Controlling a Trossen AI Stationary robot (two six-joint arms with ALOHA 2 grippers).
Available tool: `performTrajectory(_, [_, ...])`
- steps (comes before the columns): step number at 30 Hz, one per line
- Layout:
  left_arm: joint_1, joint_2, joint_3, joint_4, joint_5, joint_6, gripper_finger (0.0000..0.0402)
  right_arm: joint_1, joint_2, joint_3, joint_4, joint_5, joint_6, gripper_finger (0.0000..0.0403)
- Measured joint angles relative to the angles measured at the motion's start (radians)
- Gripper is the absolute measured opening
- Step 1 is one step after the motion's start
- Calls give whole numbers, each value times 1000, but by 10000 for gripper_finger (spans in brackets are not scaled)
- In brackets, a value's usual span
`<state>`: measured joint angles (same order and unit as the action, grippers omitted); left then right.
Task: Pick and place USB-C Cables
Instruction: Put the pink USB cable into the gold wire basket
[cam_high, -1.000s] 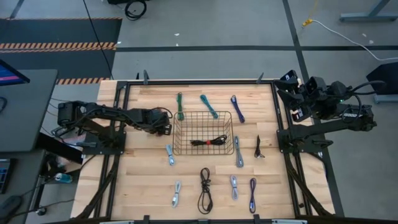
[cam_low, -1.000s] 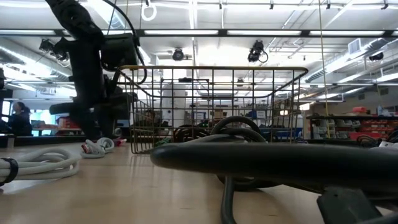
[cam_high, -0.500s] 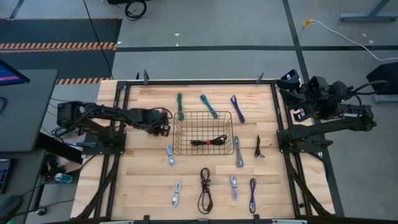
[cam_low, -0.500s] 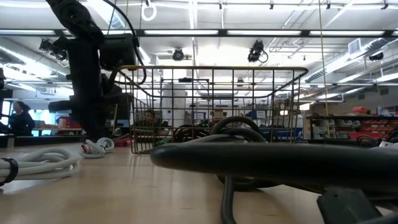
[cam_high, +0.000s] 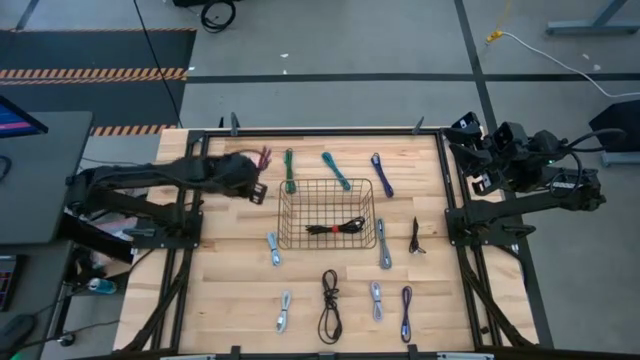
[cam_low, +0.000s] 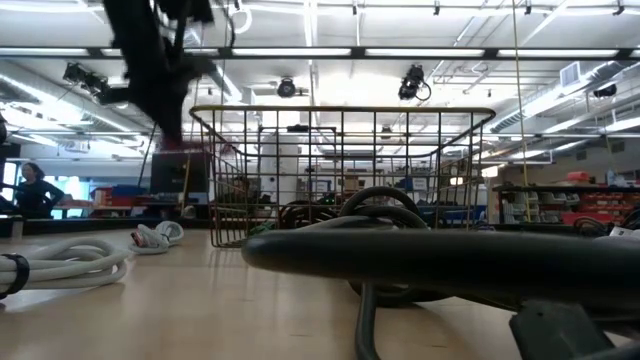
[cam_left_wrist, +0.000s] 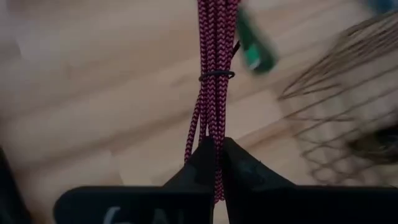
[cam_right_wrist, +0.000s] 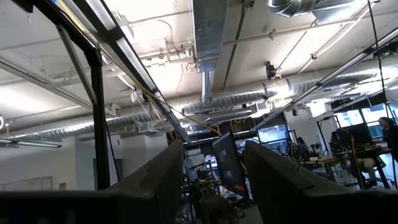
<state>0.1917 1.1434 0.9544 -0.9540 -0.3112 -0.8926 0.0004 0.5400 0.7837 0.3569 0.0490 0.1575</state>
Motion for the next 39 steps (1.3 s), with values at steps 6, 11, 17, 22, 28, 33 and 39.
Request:
performTrajectory(6, [-42,-1,296,-93,-4,325,11,0,0,0,-7,0,-3,178])
performTrajectory(11, [-119,53,476,-109,-4,518,11,0,0,0,-8,0,-3,178])
performTrajectory(17, [-195,174,596,-105,-6,591,10,0,0,0,-8,0,-3,178])
performTrajectory(22, [-225,317,630,-102,22,683,10,0,0,0,14,0,-3,178])
performTrajectory(28, [-225,476,627,-88,96,767,10,0,0,0,17,0,5,178])
performTrajectory(33, [-245,580,627,-26,125,878,10,0,0,0,16,0,7,178])
performTrajectory(39, [-267,670,627,13,183,914,10,0,0,0,16,0,9,178])
